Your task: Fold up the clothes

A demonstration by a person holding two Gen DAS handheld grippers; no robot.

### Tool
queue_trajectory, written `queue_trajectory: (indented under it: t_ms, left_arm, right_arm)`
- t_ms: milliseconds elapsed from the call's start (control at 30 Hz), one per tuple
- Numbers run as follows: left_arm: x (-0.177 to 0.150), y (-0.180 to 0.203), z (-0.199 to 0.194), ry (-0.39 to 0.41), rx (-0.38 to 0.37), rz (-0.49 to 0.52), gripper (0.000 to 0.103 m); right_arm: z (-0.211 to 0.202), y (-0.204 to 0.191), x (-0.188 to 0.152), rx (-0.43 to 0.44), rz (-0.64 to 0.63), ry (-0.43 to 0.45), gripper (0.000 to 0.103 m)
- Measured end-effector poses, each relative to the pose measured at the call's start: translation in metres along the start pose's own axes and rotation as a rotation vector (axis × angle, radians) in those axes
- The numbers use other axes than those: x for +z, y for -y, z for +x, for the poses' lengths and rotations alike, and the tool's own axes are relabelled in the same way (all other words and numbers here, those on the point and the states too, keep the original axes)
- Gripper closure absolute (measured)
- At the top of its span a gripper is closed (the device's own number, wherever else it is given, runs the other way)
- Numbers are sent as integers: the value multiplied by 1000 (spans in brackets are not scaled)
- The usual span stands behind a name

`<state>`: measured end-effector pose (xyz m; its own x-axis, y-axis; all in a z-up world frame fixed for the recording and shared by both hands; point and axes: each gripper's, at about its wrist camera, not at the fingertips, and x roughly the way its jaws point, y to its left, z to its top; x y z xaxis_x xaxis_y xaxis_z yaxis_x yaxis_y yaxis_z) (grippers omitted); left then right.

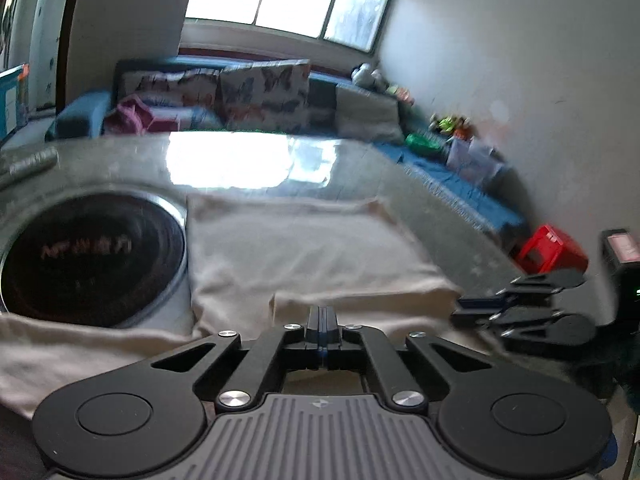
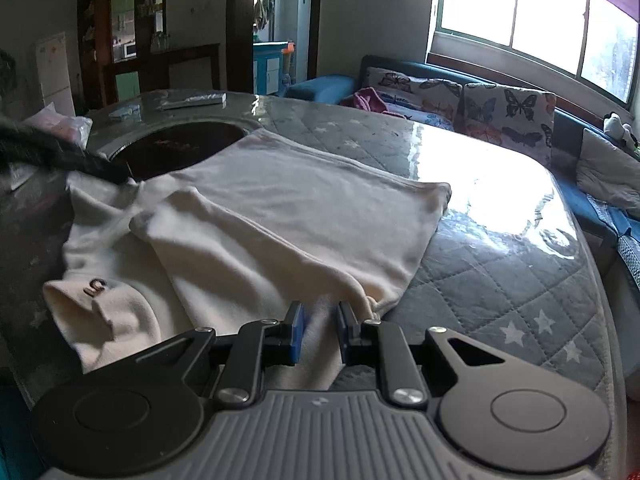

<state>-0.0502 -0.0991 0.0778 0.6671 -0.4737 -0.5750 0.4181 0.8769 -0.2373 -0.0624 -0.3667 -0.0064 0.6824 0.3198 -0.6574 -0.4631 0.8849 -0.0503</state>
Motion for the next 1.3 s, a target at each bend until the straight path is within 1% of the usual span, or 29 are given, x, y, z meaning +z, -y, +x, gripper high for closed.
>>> queue_trajectory:
  t_ms: [67, 167, 233, 267, 300, 333, 367, 400, 433, 567, 600, 633, 667, 700, 733, 767, 933, 1000, 1033, 1100, 1200, 1233, 1300]
  left_arm:
    - [0, 0, -1, -6, 14, 18, 103]
    - [-7, -5, 8, -56, 21, 23, 100]
    - [-14, -6, 13, -79, 31, 43, 92]
    - [-17, -5, 16, -84, 37, 56, 90]
    - [-20, -5, 18, -90, 40, 68, 85]
    - [-22, -4, 20, -95, 43, 79, 75]
    - [-23, -5, 22, -96, 50, 87, 70]
    - [-24, -4, 24, -94, 59, 99, 62]
    - [-26, -3, 26, -93, 61, 113, 58]
    - [-29, -2, 36, -106, 65, 141, 60]
    - [-30, -2, 38, -108, 69, 144, 64]
    - [-31, -3, 40, -109, 63, 140, 79]
    - [-31, -4, 41, -110, 56, 135, 87]
    - [-31, -5, 42, -109, 50, 131, 90]
    - [-31, -5, 41, -104, 49, 132, 95]
    - [-31, -5, 39, -98, 47, 129, 96]
    - [-20, -2, 13, -43, 21, 131, 96]
    - [-19, 0, 6, -43, 4, 143, 96]
    - [-21, 0, 6, -56, 1, 150, 96]
    - [-25, -2, 11, -80, 18, 157, 95]
    - [-27, -9, 15, -101, 28, 128, 92]
    - [-27, -10, 16, -104, 30, 122, 90]
    - [-25, -8, 15, -92, 25, 136, 89]
  right_arm:
    - [-1, -1, 0, -3, -3, 1, 87]
    - [-13, -9, 2, 12, -33, 21, 84]
    - [-20, -18, 1, 41, -58, 22, 84]
    - [-23, -23, 0, 53, -76, 15, 84]
    - [-25, -28, -1, 65, -94, 8, 84]
    - [-28, -33, -3, 77, -113, 1, 84]
    - [-29, -38, -4, 84, -132, -7, 84]
    - [-30, -42, -6, 84, -153, -13, 84]
    - [-29, -46, -8, 79, -172, -18, 84]
    - [-24, -52, -12, 37, -214, -30, 85]
    - [-23, -52, -12, 33, -218, -29, 85]
    - [-22, -52, -12, 31, -221, -27, 85]
    - [-21, -53, -12, 29, -226, -28, 86]
    - [-21, -54, -13, 24, -233, -27, 88]
    - [-21, -54, -13, 19, -239, -25, 95]
    - [-21, -55, -13, 19, -240, -23, 98]
    - [-41, -49, -10, 60, -211, 12, 101]
    - [-48, -48, -10, 76, -214, 12, 101]
    - [-49, -48, -11, 81, -217, 6, 101]
    - [-46, -48, -15, 86, -216, -15, 101]
    - [-43, -48, -18, 79, -199, -21, 95]
    - [-44, -49, -19, 69, -204, -18, 88]
    - [-43, -52, -18, 50, -226, -12, 87]
